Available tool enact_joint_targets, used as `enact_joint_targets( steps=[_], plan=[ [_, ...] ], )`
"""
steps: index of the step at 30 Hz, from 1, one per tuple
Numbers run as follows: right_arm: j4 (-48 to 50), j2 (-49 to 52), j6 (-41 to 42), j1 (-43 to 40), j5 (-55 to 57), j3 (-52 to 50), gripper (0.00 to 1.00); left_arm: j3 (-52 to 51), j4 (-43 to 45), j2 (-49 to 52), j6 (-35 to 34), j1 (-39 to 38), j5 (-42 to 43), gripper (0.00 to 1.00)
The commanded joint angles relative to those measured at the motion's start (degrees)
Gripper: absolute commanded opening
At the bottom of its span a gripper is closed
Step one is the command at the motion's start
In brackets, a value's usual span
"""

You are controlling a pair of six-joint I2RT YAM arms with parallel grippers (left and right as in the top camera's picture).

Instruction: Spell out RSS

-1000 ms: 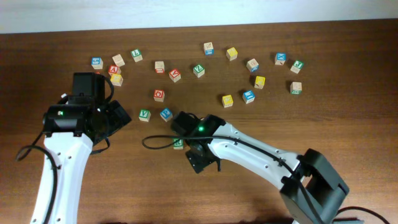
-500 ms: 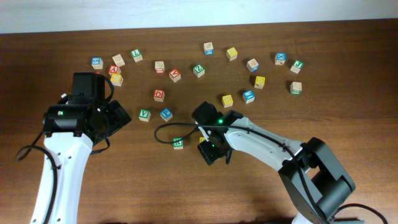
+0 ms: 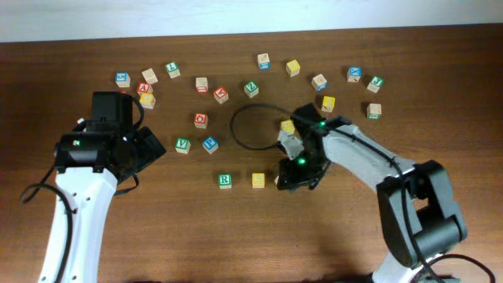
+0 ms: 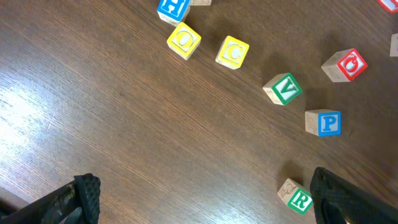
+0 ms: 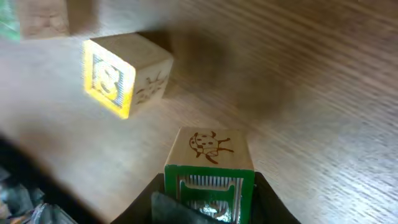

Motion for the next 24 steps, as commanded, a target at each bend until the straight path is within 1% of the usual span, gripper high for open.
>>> enact_joint_targets(
  steps=[1, 2, 3, 5, 9, 10, 13, 14, 15, 16, 18, 19, 20, 21, 22, 23, 24],
  plan=[
    [-0.2, 0.3, -8.9, -6.6, -16.7, 0.5, 0.27, 0.2, 0.0, -0.1, 0.7, 0.2, -0.2, 0.99],
    [0.3, 0.4, -12.8, -8.6, -23.4, -0.7, 0.27, 0.2, 0.0, -0.1, 0.7, 0.2, -0.2, 0.99],
    [2.7, 0.4, -14.2, -11.3, -28.7, -3.9, 0.27, 0.2, 0.0, -0.1, 0.7, 0.2, -0.2, 0.99],
    [5.7, 0.8, -14.0, -14.8, -29.7, -8.3, 0.28, 0.2, 0.0, -0.1, 0.7, 0.2, -0.2, 0.99],
    [6.7, 6.0, -10.0, -21.6, -29.7, -10.5, 0.28, 0.2, 0.0, -0.1, 0.7, 0.2, -0.2, 0.99],
    [6.7, 7.9, -9.4, -23.1, -29.4, -10.5, 0.31, 0.2, 0.0, -0.1, 0.7, 0.2, -0.2, 0.99],
    [7.0, 8.8, -5.9, -24.0, -24.6, -10.4, 0.31, 0.2, 0.0, -0.1, 0.7, 0.2, -0.2, 0.99],
    [7.1, 8.8, -4.5, -24.7, -21.4, -10.4, 0.31, 0.2, 0.0, -0.1, 0.7, 0.2, -0.2, 0.99],
    [6.5, 8.8, -1.6, -25.9, -15.8, -10.2, 0.31, 0.2, 0.0, -0.1, 0.7, 0.2, -0.2, 0.99],
    [4.9, 8.7, -1.4, -26.8, -12.6, -9.4, 0.31, 0.2, 0.0, -0.1, 0.7, 0.2, -0.2, 0.99],
    [-2.8, 8.6, -1.5, -28.6, -5.9, -3.9, 0.34, 0.2, 0.0, -0.1, 0.7, 0.2, -0.2, 0.99],
    [-6.8, 8.6, -1.5, -28.6, -3.7, -0.5, 0.39, 0.2, 0.0, -0.1, 0.7, 0.2, -0.2, 0.99],
    [-9.8, 8.6, -1.5, -28.6, -2.1, 2.3, 0.49, 0.2, 0.0, -0.1, 0.7, 0.2, -0.2, 0.99],
    [-14.8, 8.5, -1.4, -28.5, 0.7, 6.7, 0.51, 0.2, 0.0, -0.1, 0.7, 0.2, -0.2, 0.99],
    [-20.8, 8.5, -1.5, -28.2, 1.5, 10.6, 0.52, 0.2, 0.0, -0.1, 0.7, 0.2, -0.2, 0.99],
    [-24.1, 8.4, -1.5, -27.1, 1.5, 12.2, 0.52, 0.2, 0.0, -0.1, 0.7, 0.2, -0.2, 0.99],
    [-26.0, 7.9, -2.8, -23.9, 1.6, 12.4, 0.54, 0.2, 0.0, -0.1, 0.7, 0.2, -0.2, 0.99]
  ],
)
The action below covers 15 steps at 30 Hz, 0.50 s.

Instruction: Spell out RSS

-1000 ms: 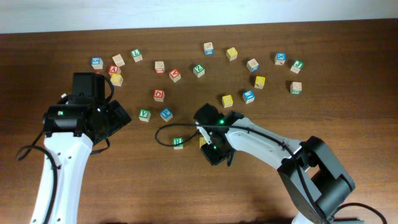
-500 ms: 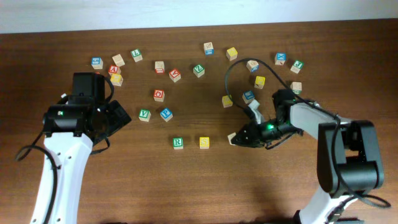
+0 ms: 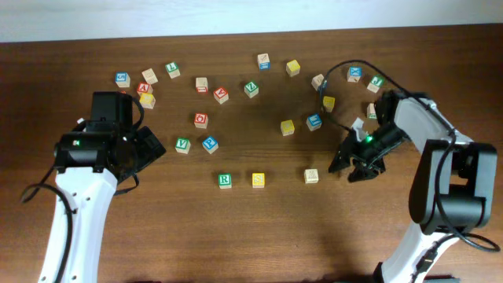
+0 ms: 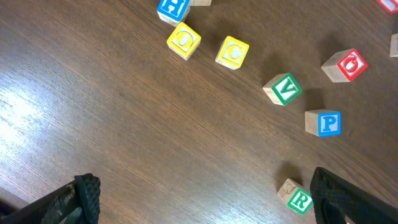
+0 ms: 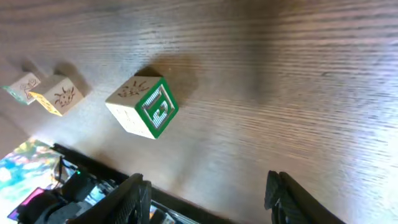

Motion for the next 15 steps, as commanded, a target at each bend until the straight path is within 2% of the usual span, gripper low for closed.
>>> enact_joint_targets(
  steps=[1, 2, 3, 6, 7, 9, 11, 12, 15],
  plan=[
    [-1.8, -1.3, -1.4, 6.0, 2.2, 1.1, 0.54, 0.2, 0.0, -0.1, 0.7, 0.2, -0.2, 0.99],
    [-1.2, -2.9, -0.2, 8.0, 2.3, 1.1, 0.54, 0.2, 0.0, -0.1, 0.7, 0.2, -0.2, 0.99],
    [0.0, -6.4, 3.8, 11.6, 5.9, 1.1, 0.6, 0.2, 0.0, -0.1, 0.7, 0.2, -0.2, 0.99],
    [1.1, -8.7, 20.8, 22.4, 28.7, 0.6, 0.68, 0.2, 0.0, -0.1, 0.7, 0.2, -0.2, 0.99],
    [5.4, -8.7, 23.6, 26.7, 32.1, -2.0, 0.68, 0.2, 0.0, -0.1, 0.7, 0.2, -0.2, 0.99],
    [9.6, -8.7, 24.4, 28.9, 32.1, -5.2, 0.69, 0.2, 0.0, -0.1, 0.7, 0.2, -0.2, 0.99],
    [13.5, -8.7, 24.7, 28.9, 31.6, -7.6, 0.67, 0.2, 0.0, -0.1, 0.7, 0.2, -0.2, 0.99],
    [15.5, -8.7, 24.7, 29.1, 31.6, -9.1, 0.57, 0.2, 0.0, -0.1, 0.7, 0.2, -0.2, 0.99],
    [18.6, -8.5, 24.5, 29.1, 31.4, -9.7, 0.43, 0.2, 0.0, -0.1, 0.7, 0.2, -0.2, 0.99]
  ],
)
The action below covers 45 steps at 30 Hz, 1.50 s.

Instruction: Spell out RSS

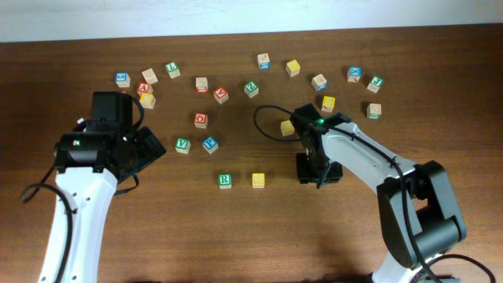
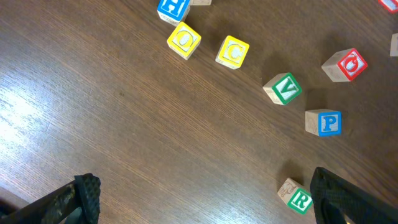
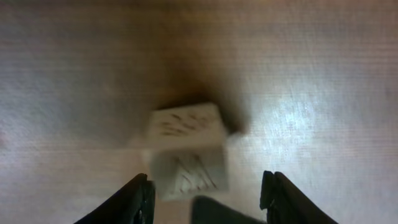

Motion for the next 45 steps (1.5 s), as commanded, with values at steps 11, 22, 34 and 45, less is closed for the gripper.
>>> enact_joint_targets(
  steps=[11, 22, 34, 45],
  plan=[
    [3.4, 0.2, -2.7, 0.0, -3.0, -0.7, 0.34, 0.2, 0.0, -0.1, 0.7, 0.2, -0.2, 0.99],
    [4.7, 0.1, -20.4, -10.2, -43.6, 1.7, 0.25, 0.2, 0.0, -0.1, 0.7, 0.2, -0.2, 0.99],
    [8.0, 9.9, -25.1, -24.2, -42.0, -5.6, 0.31, 0.2, 0.0, -0.1, 0.7, 0.2, -0.2, 0.99],
    [-14.0, -16.5, -6.5, -12.5, -25.2, 10.2, 0.6, 0.2, 0.0, -0.1, 0.7, 0.2, -0.2, 0.99]
  ],
)
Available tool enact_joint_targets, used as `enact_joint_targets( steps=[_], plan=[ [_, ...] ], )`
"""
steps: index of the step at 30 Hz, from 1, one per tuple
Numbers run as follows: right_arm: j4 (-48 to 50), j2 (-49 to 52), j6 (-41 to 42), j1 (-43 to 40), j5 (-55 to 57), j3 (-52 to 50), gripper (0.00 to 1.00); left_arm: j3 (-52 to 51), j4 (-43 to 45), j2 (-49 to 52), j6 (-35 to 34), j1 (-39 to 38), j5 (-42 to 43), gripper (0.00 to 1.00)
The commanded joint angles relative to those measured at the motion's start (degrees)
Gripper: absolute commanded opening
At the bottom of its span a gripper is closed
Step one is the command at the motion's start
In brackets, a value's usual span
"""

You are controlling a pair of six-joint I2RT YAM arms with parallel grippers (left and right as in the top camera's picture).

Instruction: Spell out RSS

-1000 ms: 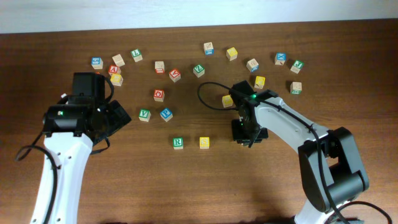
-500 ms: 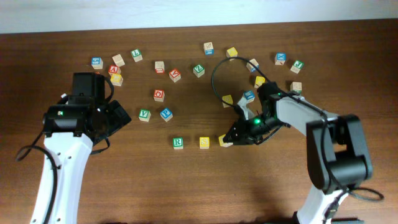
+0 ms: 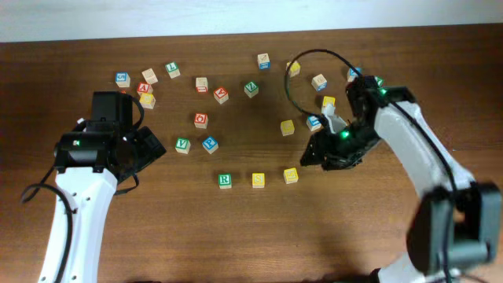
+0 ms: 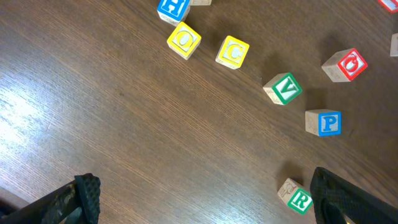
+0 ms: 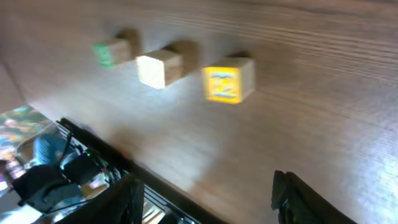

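Observation:
Three blocks stand in a row near the table's front: the green R block (image 3: 225,180), a yellow S block (image 3: 258,180) and a yellow-faced block (image 3: 291,175). The right wrist view shows the same row as a green block (image 5: 111,51), a pale one (image 5: 158,67) and the yellow-faced one (image 5: 229,79); its letter is too blurred to read. My right gripper (image 3: 312,156) (image 5: 208,199) hangs open and empty just right of the row. My left gripper (image 3: 148,149) (image 4: 205,199) is open and empty, with the R block (image 4: 295,198) by its right finger.
Several loose letter blocks lie across the back of the table, among them a yellow one (image 3: 288,127) and a blue one (image 3: 314,122) close behind the row. V (image 4: 283,89), P (image 4: 324,122), G (image 4: 345,65), O (image 4: 184,40) and C (image 4: 232,51) show under the left wrist. A black cable (image 3: 299,67) loops above the right arm.
My right gripper was open straddling a block at about the right of the S block; now it stands back to the right, and a yellow-faced block sits closer to S. The left arm has not moved.
At first my right gripper was shut on a green-edged block beside the S block. Then it was open far to the right, with a block lying apart from S. Then it stood open over that block. Now a third block stands next to R and S.

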Motion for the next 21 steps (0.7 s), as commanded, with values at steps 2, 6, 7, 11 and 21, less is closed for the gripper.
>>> enact_joint_targets(
  steps=[2, 6, 7, 11, 21],
  plan=[
    [1.0, -16.2, 32.1, 8.9, 26.3, -0.4, 0.61, 0.2, 0.0, -0.1, 0.7, 0.2, -0.3, 0.99],
    [8.4, -15.8, 60.4, 19.5, 35.8, -7.6, 0.88, 0.2, 0.0, -0.1, 0.7, 0.2, -0.3, 0.99],
    [13.0, -13.2, 60.4, 21.0, 35.1, -9.6, 0.88, 0.2, 0.0, -0.1, 0.7, 0.2, -0.3, 0.99],
    [19.7, 1.4, 66.1, 21.8, 31.2, -10.1, 0.7, 0.2, 0.0, -0.1, 0.7, 0.2, -0.3, 0.99],
    [26.0, 10.3, 64.3, 21.7, 28.2, -10.1, 0.37, 0.2, 0.0, -0.1, 0.7, 0.2, -0.3, 0.99]
  ],
)
